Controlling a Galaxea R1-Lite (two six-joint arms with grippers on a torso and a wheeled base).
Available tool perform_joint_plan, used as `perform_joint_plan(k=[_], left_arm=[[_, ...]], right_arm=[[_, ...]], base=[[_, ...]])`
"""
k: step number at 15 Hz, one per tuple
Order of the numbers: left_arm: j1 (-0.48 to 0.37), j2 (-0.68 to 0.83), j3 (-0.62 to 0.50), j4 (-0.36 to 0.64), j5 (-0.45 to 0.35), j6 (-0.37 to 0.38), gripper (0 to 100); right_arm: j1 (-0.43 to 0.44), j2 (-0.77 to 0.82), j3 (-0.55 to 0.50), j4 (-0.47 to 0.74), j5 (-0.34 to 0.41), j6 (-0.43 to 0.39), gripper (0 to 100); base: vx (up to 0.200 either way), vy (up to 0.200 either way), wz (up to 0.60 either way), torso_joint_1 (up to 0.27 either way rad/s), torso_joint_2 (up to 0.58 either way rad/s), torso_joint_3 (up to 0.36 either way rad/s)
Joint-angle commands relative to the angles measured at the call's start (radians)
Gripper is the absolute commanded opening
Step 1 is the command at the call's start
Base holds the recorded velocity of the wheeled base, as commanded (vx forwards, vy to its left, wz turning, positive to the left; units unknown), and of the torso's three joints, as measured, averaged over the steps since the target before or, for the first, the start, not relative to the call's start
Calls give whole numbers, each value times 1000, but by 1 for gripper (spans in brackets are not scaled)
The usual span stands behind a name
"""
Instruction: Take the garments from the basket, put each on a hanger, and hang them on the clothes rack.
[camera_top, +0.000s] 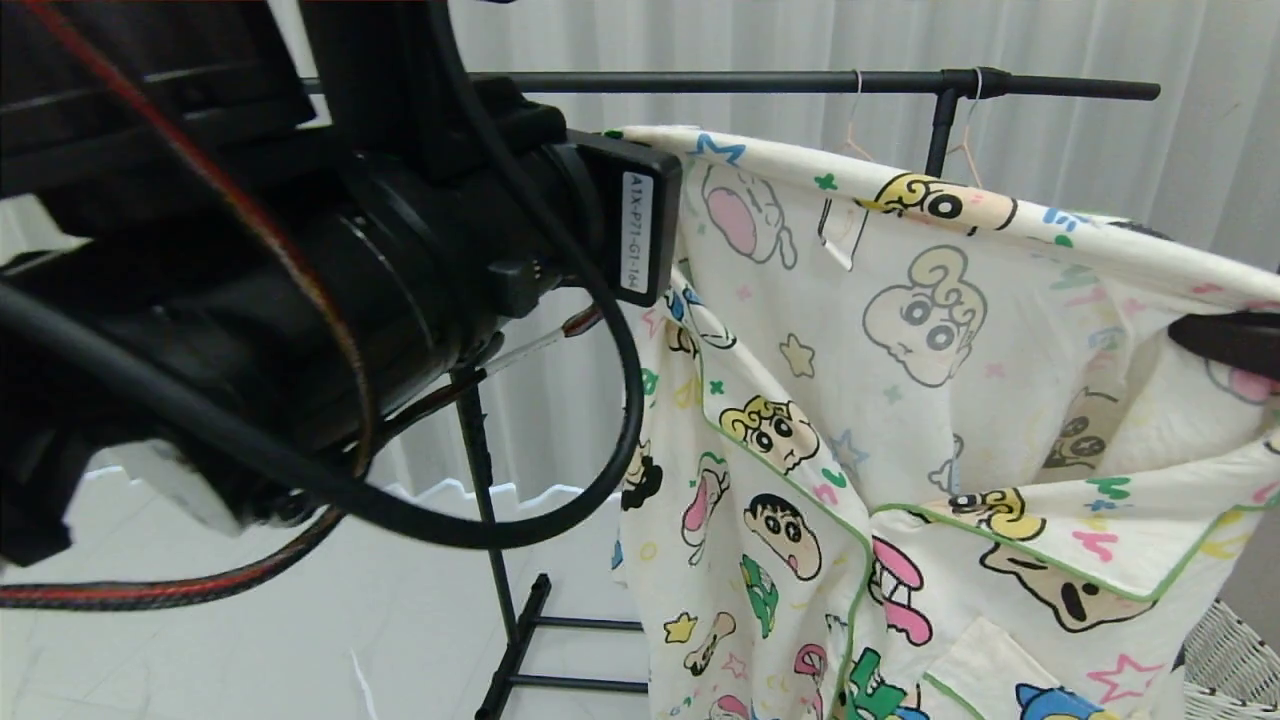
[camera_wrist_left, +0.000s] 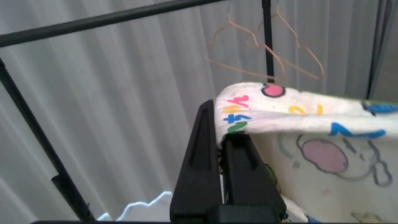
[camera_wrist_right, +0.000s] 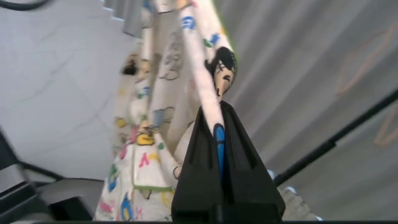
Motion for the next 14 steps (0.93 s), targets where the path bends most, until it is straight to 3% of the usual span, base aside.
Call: perform_joint_plan(k=[1, 4, 8, 11, 14], left_arm=[[-43, -133, 89, 48, -1, 0, 0], [-156, -303, 237, 125, -1, 0, 0], [-274, -399, 253, 228, 1, 9, 0], [-313, -397, 250, 228, 1, 28, 0], [-326, -399, 252, 228, 1, 37, 0]], right_arm=[[-110, 40, -1, -47, -7, -29, 0], [-188, 152, 1, -278, -4, -36, 0], [-205, 350, -10, -576, -1, -36, 0], [-205, 414, -13, -655, 0, -41, 0], [-205, 414, -13, -655, 0, -41, 0]], base=[[0, 0, 0, 0, 0, 0], [0, 0, 0, 0, 0, 0], [0, 0, 0, 0, 0, 0], [0, 0, 0, 0, 0, 0], [0, 0, 0, 0, 0, 0]])
